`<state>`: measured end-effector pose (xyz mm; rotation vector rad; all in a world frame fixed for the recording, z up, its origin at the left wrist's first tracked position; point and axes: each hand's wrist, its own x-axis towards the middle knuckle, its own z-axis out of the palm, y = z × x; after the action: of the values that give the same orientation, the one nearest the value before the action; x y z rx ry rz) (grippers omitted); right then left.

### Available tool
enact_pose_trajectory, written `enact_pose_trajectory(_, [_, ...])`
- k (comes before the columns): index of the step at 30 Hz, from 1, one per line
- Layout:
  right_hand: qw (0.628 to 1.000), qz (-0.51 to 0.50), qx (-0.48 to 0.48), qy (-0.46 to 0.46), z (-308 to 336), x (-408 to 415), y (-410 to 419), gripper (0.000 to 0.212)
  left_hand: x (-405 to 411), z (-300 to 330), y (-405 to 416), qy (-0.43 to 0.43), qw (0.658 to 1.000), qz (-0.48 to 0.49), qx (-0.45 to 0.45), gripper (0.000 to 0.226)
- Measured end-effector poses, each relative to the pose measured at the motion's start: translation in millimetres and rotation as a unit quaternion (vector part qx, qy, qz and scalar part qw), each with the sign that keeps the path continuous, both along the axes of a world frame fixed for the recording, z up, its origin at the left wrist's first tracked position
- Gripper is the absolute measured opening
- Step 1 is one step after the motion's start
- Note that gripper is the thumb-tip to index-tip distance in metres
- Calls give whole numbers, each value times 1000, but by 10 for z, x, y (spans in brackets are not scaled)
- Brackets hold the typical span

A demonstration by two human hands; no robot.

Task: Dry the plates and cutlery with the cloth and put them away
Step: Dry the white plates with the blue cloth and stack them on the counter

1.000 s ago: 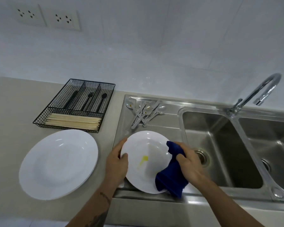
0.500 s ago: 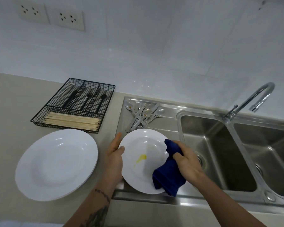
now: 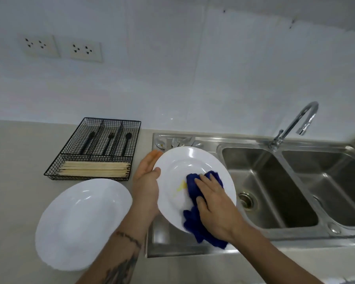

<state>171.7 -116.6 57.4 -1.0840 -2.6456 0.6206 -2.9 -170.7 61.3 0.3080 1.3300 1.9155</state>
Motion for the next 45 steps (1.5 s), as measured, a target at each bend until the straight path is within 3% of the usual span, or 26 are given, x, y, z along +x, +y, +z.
enact_pose_trajectory(2, [997,56,-57,2,29,-81,-152,57,30,55,-12,21,1000,-17,-10,52])
enact_pose_trajectory(5, [992,110,-52,-19,19,-259,-164,67,65,81,-34,34,999,-24,-19,51])
enact_pose_trajectory(10, [991,-10,75,-108,-156,-316,231,76,45,179,-128,27,999,3,-34,50])
enact_pose_trajectory(14, [981,-96,60,-160,-180,-212,164,71,-56,264,-178,15,998,35,-39,48])
enact_pose_trajectory(19, [990,-21,-108,-86,-20,-205,-326,79,-168,312,-180,13,998,53,-37,47])
enact_pose_trajectory(23, [989,49,-138,-8,163,-456,-547,71,-195,321,-153,13,999,28,-42,45])
enact_pose_trajectory(27, [994,65,-82,22,158,-677,-233,69,-169,372,-132,14,999,4,-32,43])
enact_pose_trajectory(30, [998,53,31,-26,123,-681,115,72,-129,435,-137,12,1000,6,-25,44])
enact_pose_trajectory(33, [986,-55,132,-84,89,-578,395,72,-162,460,-189,-13,1000,6,-13,44])
enact_pose_trajectory(35, [980,-125,125,-87,106,-505,481,70,-183,450,-225,-22,1000,9,-1,44])
enact_pose_trajectory(38, [987,-145,63,-1,184,-450,474,72,-191,415,-244,-35,998,-27,34,44])
enact_pose_trajectory(42, [985,-141,93,34,241,-356,475,75,-437,341,-219,-10,984,-161,72,40])
enact_pose_trajectory(45, [986,-102,128,19,287,-284,480,75,-612,289,-176,-7,967,-248,66,53])
